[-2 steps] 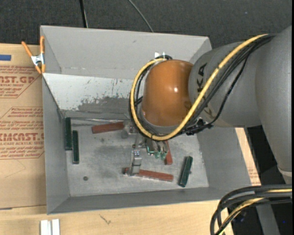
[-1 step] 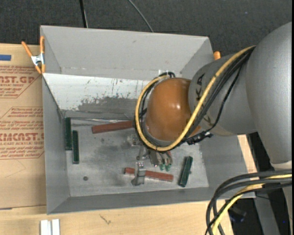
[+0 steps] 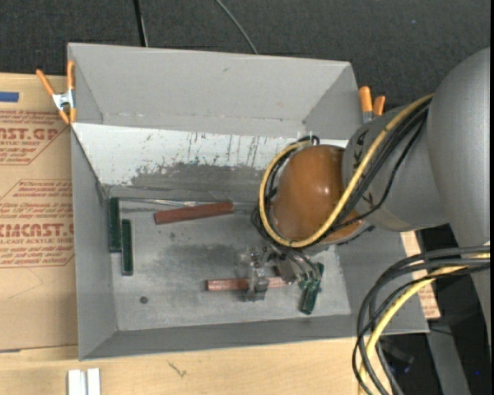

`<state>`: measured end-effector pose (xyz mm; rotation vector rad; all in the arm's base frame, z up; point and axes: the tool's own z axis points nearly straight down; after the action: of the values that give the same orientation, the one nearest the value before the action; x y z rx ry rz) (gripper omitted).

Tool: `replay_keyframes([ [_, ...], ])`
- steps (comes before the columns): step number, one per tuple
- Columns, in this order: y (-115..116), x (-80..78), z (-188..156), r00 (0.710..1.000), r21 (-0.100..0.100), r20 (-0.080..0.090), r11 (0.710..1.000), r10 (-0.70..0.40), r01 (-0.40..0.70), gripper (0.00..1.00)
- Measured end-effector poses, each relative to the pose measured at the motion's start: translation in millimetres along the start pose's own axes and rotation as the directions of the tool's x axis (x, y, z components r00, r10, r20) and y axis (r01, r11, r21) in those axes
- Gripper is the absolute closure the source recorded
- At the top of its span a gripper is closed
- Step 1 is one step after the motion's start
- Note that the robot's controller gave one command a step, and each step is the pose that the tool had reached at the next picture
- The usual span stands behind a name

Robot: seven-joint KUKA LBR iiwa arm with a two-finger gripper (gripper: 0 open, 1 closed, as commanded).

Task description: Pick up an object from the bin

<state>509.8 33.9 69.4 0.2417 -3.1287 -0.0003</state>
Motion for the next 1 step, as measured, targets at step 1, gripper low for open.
replay_keyframes([
  [1, 0.0, 0.0, 0.0, 1.0, 0.0, 0.0, 1.0, 0.0, 0.0, 1.0],
])
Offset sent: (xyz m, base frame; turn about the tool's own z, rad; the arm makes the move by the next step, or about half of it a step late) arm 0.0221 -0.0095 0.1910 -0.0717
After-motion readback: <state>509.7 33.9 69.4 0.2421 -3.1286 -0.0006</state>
